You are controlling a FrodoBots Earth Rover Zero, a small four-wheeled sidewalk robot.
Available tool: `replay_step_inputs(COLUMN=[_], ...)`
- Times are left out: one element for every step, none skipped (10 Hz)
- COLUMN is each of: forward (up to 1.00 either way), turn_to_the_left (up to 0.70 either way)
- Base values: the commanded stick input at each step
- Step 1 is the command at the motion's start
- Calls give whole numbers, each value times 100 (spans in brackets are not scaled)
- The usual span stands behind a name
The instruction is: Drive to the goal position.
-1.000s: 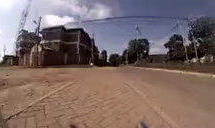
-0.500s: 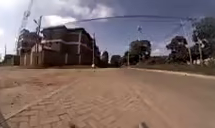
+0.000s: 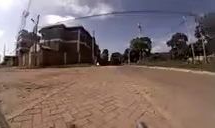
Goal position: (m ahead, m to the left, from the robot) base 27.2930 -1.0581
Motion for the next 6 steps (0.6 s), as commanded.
replay_step_inputs(forward=[100,100,100,100,100,100], turn_to_the_left=[0,0,0,0,0,0])
